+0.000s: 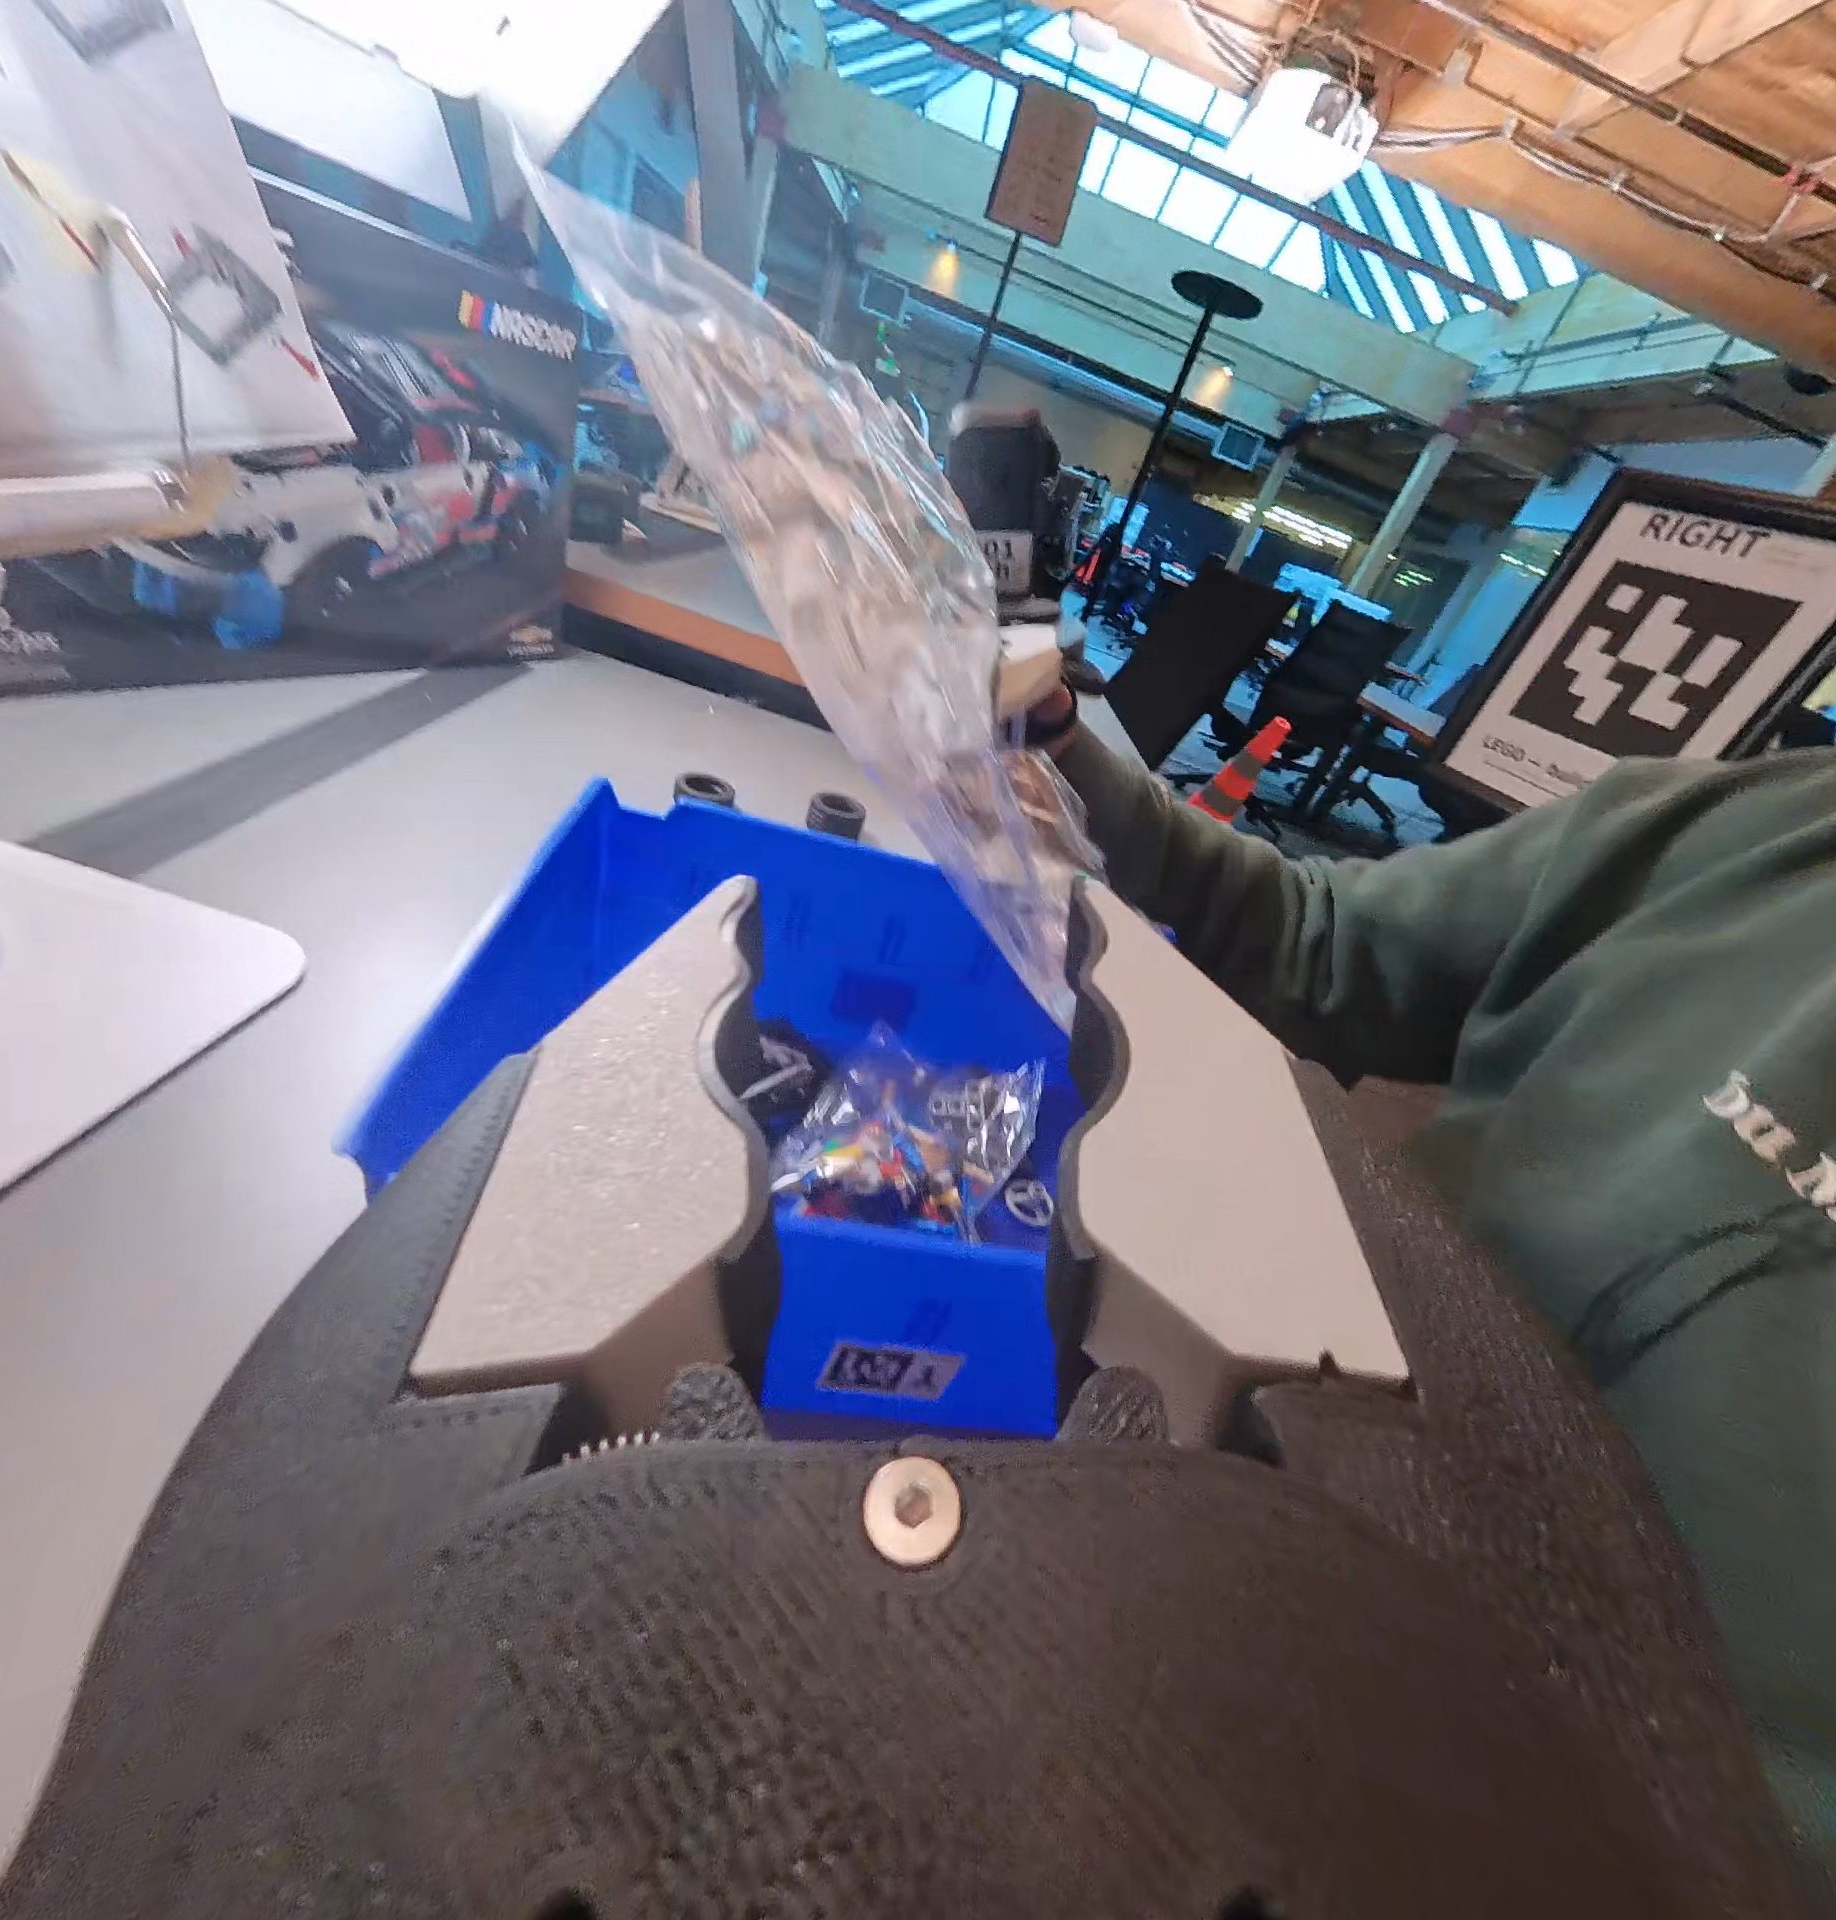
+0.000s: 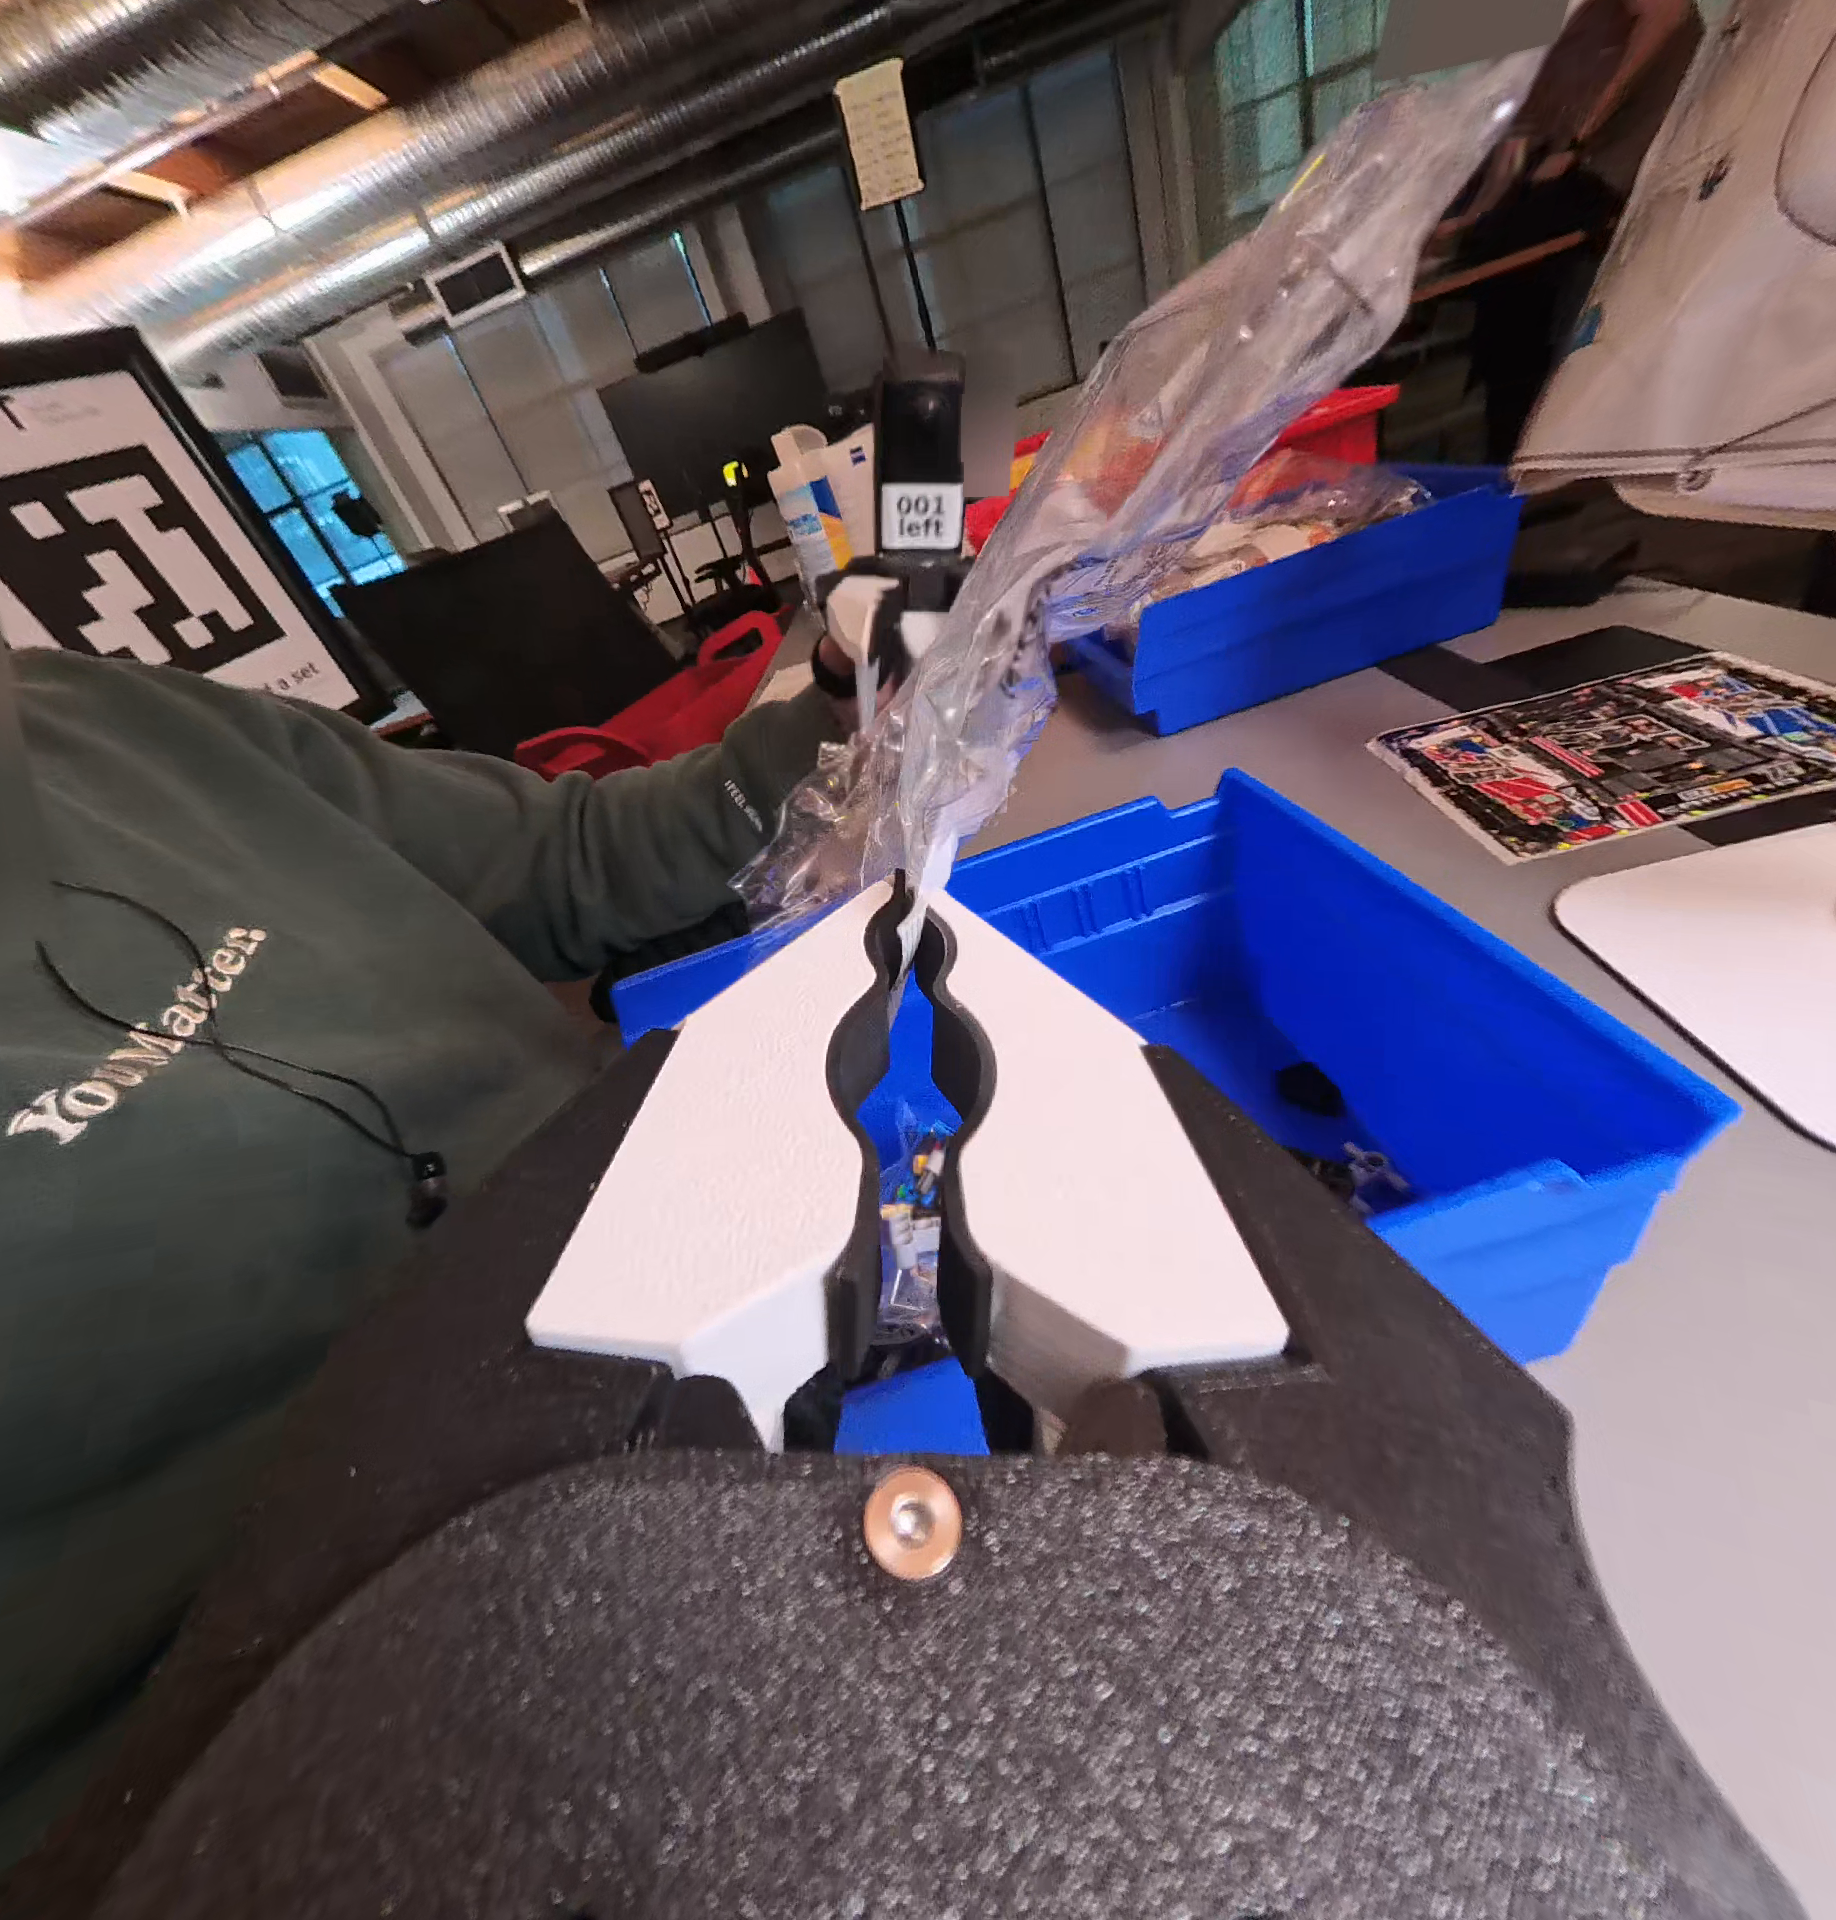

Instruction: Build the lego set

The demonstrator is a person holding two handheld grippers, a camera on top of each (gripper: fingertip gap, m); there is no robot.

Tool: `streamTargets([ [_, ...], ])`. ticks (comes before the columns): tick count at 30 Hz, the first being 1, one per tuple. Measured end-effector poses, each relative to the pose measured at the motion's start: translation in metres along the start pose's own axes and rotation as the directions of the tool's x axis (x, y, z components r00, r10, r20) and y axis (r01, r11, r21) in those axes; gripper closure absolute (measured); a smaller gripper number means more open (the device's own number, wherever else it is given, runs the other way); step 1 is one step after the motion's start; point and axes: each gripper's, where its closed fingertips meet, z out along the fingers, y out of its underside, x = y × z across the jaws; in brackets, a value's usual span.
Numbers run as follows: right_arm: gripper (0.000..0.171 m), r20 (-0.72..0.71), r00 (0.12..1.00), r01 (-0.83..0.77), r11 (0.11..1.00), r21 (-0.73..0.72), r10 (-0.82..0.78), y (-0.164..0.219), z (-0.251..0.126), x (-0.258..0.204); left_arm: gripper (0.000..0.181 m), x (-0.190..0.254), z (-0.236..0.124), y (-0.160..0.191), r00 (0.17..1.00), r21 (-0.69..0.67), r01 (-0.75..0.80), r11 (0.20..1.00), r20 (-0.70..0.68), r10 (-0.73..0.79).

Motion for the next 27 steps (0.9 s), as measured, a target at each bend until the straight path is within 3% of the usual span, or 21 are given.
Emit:
streamTargets([
  [2,0.171,0.064,0.998,0.027,1.0,-0.002,-0.026,0.0,0.01,-0.013,0.112,-0.002,0.009,-0.017,1.0,0.016,0.007,1.0,0.017,-0.007],
  [4,0.171,0.04,0.998,0.045,0.998,-0.048,-0.043,0.007,0.019,-0.009,0.112,0.006,0.023,-0.03,0.996,0.025,0.069,0.997,-0.057,-0.067],
  [5,0.171,0.033,0.998,0.054,0.996,-0.07,-0.052,0.011,0.022,-0.008,0.133,0.008,0.029,-0.033,0.991,0.011,0.102,0.995,-0.089,-0.101],
  [6,0.171,0.027,0.998,0.055,0.995,-0.083,-0.053,0.014,0.023,-0.006,0.169,0.006,0.035,-0.035,0.989,-0.009,0.11,0.994,-0.099,-0.11],
  [7,0.171,0.019,0.998,0.055,0.995,-0.088,-0.053,0.014,0.021,-0.003,0.181,0.004,0.038,-0.037,0.99,-0.022,0.095,0.995,-0.098,-0.096],
  [11,0.171,-0.054,0.995,0.085,0.994,-0.065,-0.088,-0.021,-0.004,0.017,0.181,-0.012,0.044,-0.045,1.0,-0.089,-0.019,0.996,-0.022,0.017],
  [14,0.17,-0.13,0.975,0.156,0.971,-0.183,-0.181,-0.035,-0.014,0.043,0.181,-0.01,0.045,-0.066,0.998,-0.045,-0.068,0.997,-0.011,0.068],
  [17,0.115,-0.13,0.978,0.16,0.985,-0.059,-0.166,-0.063,-0.009,0.045,0.181,-0.009,0.036,-0.07,0.995,-0.02,-0.096,0.995,0.024,0.096],
  [19,0.105,-0.148,0.969,0.206,0.978,0.034,-0.198,-0.071,0.004,0.046,0.181,-0.005,0.029,-0.062,0.995,-0.014,-0.101,0.995,0.019,0.101],
  [20,0.107,-0.13,0.973,0.194,0.981,0.025,-0.189,-0.066,0.014,0.047,0.181,-0.006,0.028,-0.057,0.994,-0.023,-0.109,0.994,0.025,0.109],
  [21,0.12,-0.077,0.984,0.166,0.986,0.033,-0.163,-0.064,0.021,0.042,0.181,-0.008,0.028,-0.053,0.993,-0.041,-0.112,0.993,0.038,0.114],
  [23,0.171,0.003,0.988,0.15,0.98,0.13,-0.152,-0.075,0.019,0.029,0.181,-0.011,0.026,-0.05,0.992,-0.059,-0.117,0.991,0.04,0.119],
  [27,0.171,-0.012,0.979,0.203,0.979,0.029,-0.202,-0.061,0.011,0.026,0.181,-0.005,0.026,-0.047,0.988,-0.082,-0.156,0.984,0.006,0.157],
])
